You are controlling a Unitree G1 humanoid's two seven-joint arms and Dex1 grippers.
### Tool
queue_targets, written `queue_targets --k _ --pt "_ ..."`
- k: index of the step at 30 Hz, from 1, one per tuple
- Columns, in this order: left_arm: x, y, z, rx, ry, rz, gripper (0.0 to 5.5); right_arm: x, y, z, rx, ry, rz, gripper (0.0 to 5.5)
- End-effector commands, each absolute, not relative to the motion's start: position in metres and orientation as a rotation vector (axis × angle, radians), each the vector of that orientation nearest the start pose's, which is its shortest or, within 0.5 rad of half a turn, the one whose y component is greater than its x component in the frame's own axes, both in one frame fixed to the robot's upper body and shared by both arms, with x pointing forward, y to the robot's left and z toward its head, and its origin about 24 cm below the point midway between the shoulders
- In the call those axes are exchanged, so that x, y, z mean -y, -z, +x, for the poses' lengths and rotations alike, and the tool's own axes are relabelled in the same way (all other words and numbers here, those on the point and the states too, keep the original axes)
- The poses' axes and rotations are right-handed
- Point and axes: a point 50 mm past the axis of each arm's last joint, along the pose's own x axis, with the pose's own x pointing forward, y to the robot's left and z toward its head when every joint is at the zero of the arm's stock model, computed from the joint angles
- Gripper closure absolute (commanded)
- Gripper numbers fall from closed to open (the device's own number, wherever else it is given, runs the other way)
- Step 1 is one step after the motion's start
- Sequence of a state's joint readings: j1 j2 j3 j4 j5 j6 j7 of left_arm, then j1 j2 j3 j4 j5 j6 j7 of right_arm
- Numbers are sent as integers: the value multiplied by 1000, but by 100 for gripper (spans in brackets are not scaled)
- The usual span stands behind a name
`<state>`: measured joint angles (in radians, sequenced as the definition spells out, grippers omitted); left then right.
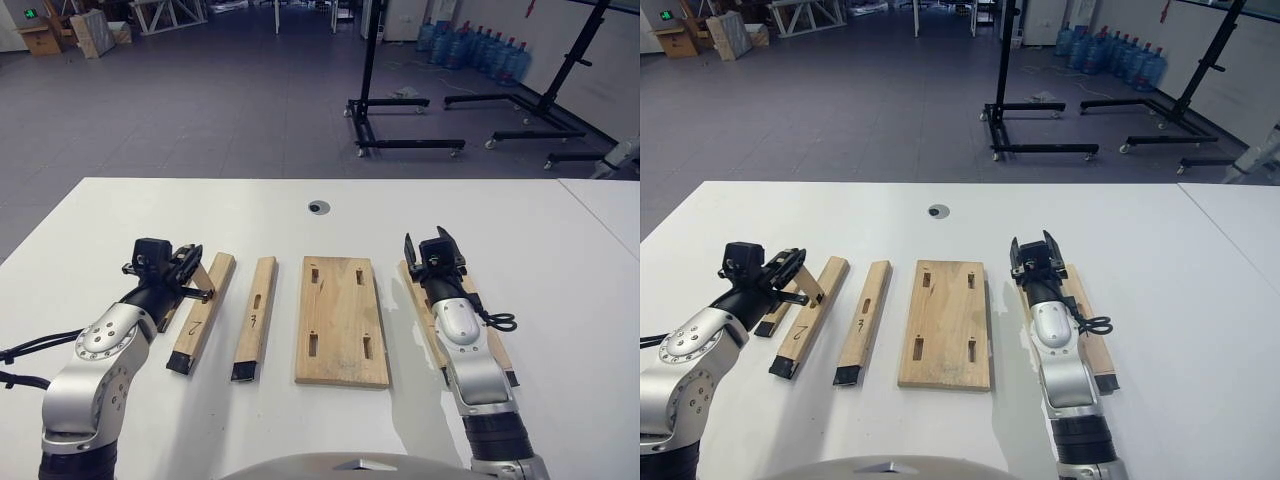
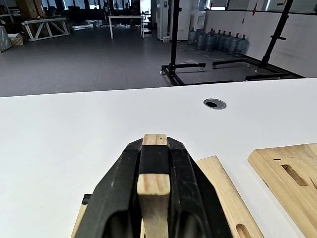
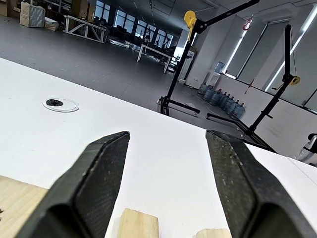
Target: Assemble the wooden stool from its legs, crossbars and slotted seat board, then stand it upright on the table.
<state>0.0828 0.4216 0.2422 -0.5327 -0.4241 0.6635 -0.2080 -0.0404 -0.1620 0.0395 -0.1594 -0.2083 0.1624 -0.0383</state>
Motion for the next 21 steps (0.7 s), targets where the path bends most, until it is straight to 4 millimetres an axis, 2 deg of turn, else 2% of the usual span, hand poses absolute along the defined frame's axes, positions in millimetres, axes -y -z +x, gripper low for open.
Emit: queue_targets --k 1,10,21 --pt "-227 -115 221 -161 159 44 511 165 -80 260 65 -2 -358 268" --pt "-230 -112 217 -189 153 70 511 165 -78 256 53 6 -350 268" --pt "-231 -87 209 -324 164 126 511 167 -80 256 50 5 -365 268"
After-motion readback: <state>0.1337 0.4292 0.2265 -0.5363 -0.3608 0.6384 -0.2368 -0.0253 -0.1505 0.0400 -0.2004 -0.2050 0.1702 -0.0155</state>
